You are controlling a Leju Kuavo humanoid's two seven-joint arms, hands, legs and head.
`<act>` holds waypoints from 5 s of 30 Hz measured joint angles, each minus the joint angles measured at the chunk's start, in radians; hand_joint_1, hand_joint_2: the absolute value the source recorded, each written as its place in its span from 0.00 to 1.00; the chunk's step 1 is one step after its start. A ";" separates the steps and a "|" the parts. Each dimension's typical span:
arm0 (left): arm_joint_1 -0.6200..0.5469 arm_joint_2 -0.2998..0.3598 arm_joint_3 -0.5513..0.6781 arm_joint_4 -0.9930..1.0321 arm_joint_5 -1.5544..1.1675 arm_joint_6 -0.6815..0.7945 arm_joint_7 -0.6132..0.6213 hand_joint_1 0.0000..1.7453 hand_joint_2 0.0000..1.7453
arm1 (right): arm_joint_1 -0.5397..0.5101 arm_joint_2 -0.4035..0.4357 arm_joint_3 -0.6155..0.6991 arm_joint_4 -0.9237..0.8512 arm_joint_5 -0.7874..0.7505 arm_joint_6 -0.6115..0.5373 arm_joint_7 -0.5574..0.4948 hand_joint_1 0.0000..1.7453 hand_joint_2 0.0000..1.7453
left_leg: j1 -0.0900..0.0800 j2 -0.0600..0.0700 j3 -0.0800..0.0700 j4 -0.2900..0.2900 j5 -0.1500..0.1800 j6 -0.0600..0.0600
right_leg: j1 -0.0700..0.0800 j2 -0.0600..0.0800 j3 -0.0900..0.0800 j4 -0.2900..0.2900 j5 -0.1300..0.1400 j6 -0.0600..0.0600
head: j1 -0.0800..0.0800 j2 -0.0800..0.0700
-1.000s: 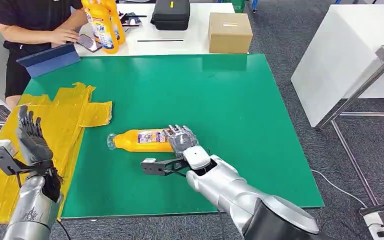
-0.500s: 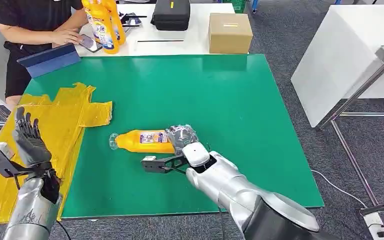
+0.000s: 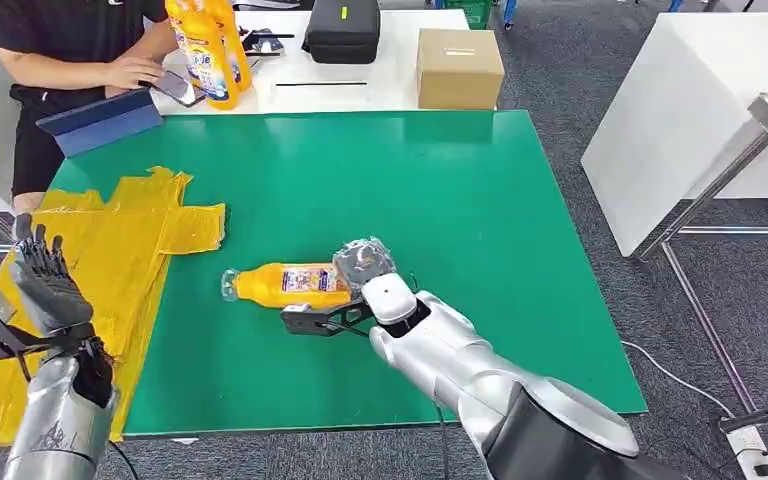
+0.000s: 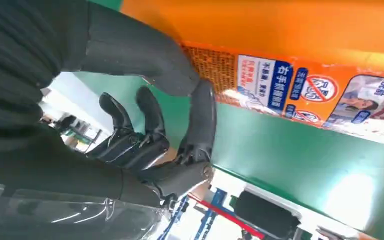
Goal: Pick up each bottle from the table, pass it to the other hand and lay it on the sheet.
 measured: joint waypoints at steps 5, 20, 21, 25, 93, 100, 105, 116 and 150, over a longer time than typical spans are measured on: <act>0.007 0.000 0.021 -0.016 -0.002 -0.001 0.001 0.00 0.00 | -0.002 0.001 -0.005 0.000 0.020 0.005 0.002 0.00 1.00 | 0.000 0.000 0.000 0.000 0.000 0.000 | 0.000 0.000 0.000 0.000 0.000 0.000 | 0.000 0.000; 0.020 -0.001 0.061 -0.034 -0.017 -0.025 0.003 0.00 0.00 | 0.022 0.005 -0.050 -0.001 0.047 -0.011 -0.014 0.00 1.00 | 0.000 0.000 -0.003 0.000 0.004 -0.002 | 0.000 0.000 -0.001 0.001 0.004 0.000 | 0.001 0.000; 0.020 -0.001 0.062 -0.033 -0.018 -0.026 0.003 0.00 0.00 | 0.025 0.005 -0.053 -0.001 0.046 -0.011 -0.016 0.00 1.00 | 0.000 0.001 -0.004 0.000 0.004 -0.002 | 0.000 0.000 -0.002 0.000 0.005 -0.002 | 0.000 0.000; 0.014 -0.001 0.063 -0.028 -0.019 -0.026 0.001 0.00 0.00 | 0.035 0.005 -0.056 -0.001 0.044 -0.016 -0.021 0.00 1.00 | 0.000 0.002 -0.005 0.000 0.004 -0.002 | 0.000 0.000 -0.006 0.000 0.005 -0.002 | 0.000 0.000; -0.172 0.002 0.025 0.220 -0.021 -0.017 -0.013 0.00 0.00 | 0.057 -0.050 -0.203 0.038 0.168 0.057 0.037 0.00 1.00 | 0.001 0.002 -0.009 0.000 0.004 -0.002 | 0.000 0.001 -0.010 0.000 0.005 -0.002 | 0.000 0.000; -0.172 0.002 0.027 0.220 -0.021 -0.017 -0.013 0.00 0.00 | 0.045 -0.047 -0.206 0.038 0.176 0.044 0.042 0.00 1.00 | 0.001 0.001 -0.009 0.000 0.004 -0.002 | 0.000 0.001 -0.010 0.001 0.005 -0.002 | 0.001 0.000; -0.172 0.002 0.028 0.220 -0.021 -0.018 -0.013 0.00 0.00 | 0.043 -0.047 -0.209 0.038 0.185 0.017 0.046 0.00 1.00 | 0.001 0.001 -0.010 0.000 0.004 -0.002 | 0.001 0.001 -0.008 0.001 0.005 -0.002 | 0.000 0.000; -0.166 0.022 0.028 0.231 -0.010 -0.036 -0.012 0.00 0.00 | 0.002 -0.055 -0.330 -0.099 0.188 0.069 -0.073 0.00 0.00 | 0.001 0.002 -0.011 0.000 0.005 -0.002 | 0.002 0.001 -0.008 0.001 0.005 -0.002 | 0.000 0.000; -0.148 0.040 0.048 0.210 -0.003 -0.032 -0.013 0.00 0.00 | 0.025 -0.034 -0.334 -0.271 -0.017 0.055 -0.133 0.00 1.00 | 0.002 0.001 -0.011 0.000 0.005 -0.003 | 0.002 0.001 -0.012 0.001 0.005 -0.003 | 0.000 0.000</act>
